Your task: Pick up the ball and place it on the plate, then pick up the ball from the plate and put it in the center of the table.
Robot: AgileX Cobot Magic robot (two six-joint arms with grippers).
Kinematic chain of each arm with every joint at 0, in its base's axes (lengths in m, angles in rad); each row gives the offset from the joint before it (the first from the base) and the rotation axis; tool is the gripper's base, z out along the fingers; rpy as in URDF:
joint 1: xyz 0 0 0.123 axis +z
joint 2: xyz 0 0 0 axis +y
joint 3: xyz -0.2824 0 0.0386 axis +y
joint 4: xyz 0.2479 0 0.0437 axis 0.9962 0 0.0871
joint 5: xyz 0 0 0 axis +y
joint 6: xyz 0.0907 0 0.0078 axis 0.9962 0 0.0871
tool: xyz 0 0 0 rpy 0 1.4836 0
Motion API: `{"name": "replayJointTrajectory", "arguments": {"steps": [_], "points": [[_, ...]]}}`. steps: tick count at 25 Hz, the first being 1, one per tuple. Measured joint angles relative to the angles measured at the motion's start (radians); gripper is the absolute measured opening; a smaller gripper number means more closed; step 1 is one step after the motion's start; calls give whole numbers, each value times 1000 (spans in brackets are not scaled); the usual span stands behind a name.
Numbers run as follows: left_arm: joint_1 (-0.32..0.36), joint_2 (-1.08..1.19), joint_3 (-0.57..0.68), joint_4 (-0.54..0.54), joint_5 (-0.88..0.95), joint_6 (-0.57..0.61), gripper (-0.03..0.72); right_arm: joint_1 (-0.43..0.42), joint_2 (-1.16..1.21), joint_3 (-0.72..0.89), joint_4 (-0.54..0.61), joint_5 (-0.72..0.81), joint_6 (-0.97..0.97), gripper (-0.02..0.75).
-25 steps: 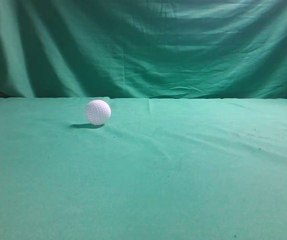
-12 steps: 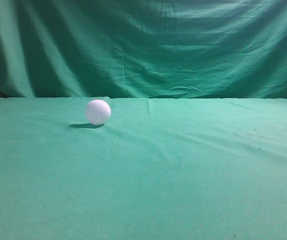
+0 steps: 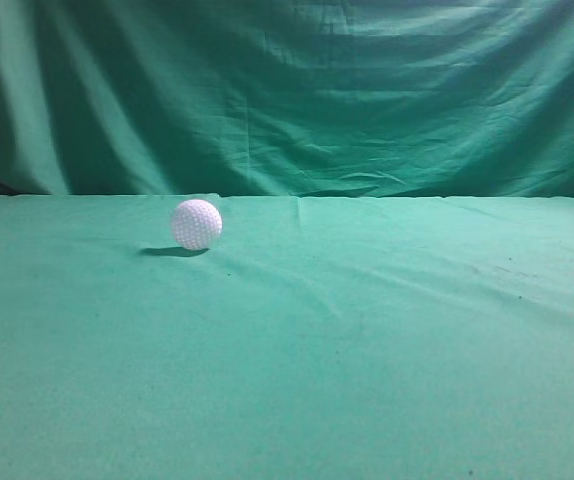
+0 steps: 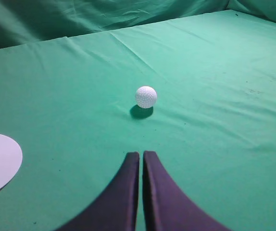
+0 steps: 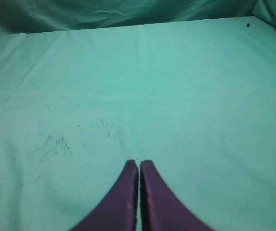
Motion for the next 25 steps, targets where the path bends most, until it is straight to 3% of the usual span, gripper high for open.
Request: {"name": "replayJointTrajectory", "arguments": {"steps": [9, 12, 20, 25], "points": [[12, 0, 0, 2, 0, 0, 0, 0, 0, 0, 0, 0, 0, 0], [87, -15, 0, 45, 2, 2, 0, 0, 0, 0, 0, 0, 0, 0], [374, -93, 0, 90, 64, 2, 0, 0, 0, 1, 0, 0, 0, 0], [409, -95, 15, 92, 66, 10, 0, 0, 0, 1, 0, 0, 0, 0]]}}
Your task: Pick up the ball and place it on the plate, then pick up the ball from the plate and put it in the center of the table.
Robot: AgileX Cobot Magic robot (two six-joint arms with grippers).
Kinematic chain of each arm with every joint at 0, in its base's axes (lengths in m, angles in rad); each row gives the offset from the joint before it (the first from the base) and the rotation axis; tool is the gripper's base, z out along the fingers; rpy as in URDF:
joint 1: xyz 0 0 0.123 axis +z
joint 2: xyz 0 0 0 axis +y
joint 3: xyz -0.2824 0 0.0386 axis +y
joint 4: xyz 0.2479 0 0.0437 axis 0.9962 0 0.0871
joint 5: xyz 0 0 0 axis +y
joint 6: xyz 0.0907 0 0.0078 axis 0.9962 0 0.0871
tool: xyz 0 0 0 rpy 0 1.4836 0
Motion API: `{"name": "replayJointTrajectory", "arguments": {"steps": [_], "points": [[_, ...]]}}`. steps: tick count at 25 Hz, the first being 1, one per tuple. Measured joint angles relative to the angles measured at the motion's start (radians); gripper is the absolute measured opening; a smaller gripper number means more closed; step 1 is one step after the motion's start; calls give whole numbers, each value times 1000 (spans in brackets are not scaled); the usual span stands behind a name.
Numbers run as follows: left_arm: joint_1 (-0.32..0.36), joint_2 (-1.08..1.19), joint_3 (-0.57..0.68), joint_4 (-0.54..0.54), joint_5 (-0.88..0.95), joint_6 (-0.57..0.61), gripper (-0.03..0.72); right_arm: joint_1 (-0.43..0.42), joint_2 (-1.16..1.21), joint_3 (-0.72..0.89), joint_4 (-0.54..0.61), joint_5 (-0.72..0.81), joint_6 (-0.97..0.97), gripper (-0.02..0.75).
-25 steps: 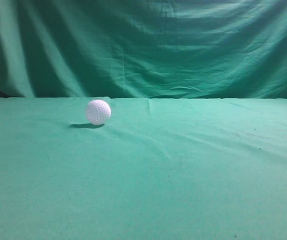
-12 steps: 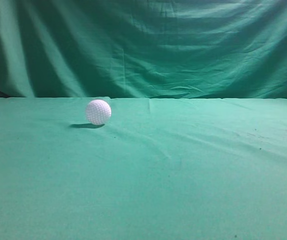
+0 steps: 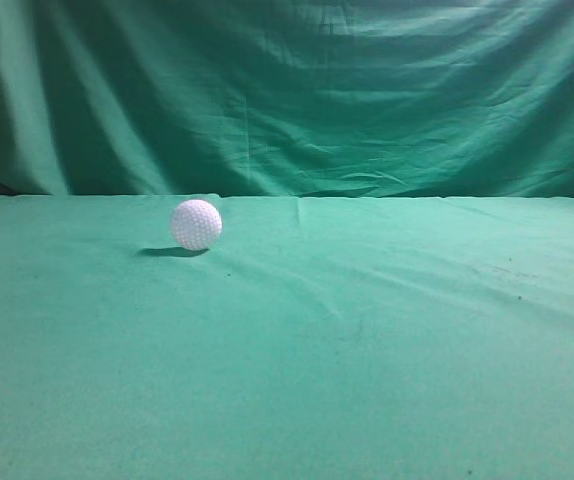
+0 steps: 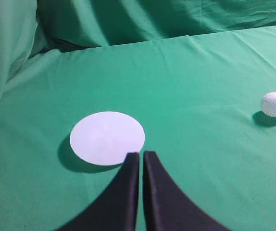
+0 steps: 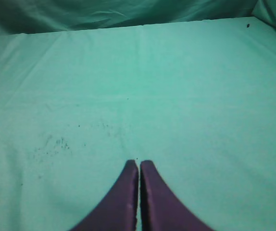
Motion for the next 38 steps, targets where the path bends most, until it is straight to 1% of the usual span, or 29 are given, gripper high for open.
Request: {"name": "replayJointTrajectory", "arguments": {"steps": [8, 38], "points": [[0, 0, 129, 0, -71, 2, 0, 0, 0, 0, 0, -2, 0, 0], [0, 0, 131, 42, -67, 4, 0, 0, 0, 0, 0, -2, 0, 0]]}}
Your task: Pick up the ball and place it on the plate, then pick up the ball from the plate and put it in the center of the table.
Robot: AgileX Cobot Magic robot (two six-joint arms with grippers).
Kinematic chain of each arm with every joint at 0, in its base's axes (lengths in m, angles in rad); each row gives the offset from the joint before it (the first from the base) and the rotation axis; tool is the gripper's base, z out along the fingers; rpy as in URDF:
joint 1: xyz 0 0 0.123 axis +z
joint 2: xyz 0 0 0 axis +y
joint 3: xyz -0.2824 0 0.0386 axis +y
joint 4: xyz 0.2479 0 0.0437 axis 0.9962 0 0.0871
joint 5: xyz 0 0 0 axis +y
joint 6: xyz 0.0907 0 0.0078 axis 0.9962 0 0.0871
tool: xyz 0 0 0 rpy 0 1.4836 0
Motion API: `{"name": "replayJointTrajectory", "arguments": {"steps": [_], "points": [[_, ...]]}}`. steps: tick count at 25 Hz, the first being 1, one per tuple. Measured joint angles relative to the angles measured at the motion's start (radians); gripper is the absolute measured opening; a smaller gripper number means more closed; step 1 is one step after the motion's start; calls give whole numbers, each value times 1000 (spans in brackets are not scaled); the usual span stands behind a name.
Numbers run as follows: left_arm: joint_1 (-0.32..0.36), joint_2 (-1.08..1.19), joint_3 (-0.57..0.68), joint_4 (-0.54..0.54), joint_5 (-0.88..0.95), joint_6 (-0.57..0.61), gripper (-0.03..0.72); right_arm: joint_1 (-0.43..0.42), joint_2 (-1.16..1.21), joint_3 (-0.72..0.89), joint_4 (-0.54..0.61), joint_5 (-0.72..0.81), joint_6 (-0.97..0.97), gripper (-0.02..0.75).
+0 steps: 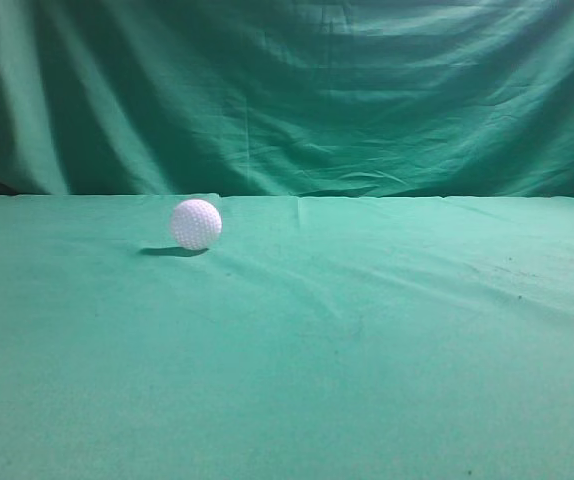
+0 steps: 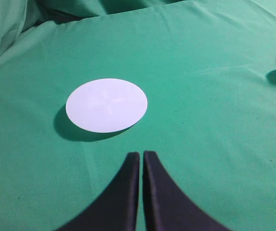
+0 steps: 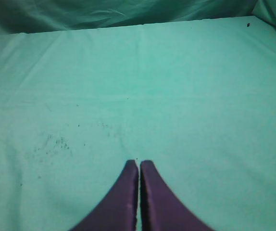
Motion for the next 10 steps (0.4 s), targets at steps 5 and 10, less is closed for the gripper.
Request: {"name": "replayJointTrajectory", "arguments": {"steps": [5, 10], "points": [[0, 0, 0, 2, 0, 0, 0, 0, 0, 0, 0, 0, 0, 0], [0, 0, 0, 2, 0, 0, 0, 0, 0, 0, 0, 0, 0, 0]]}}
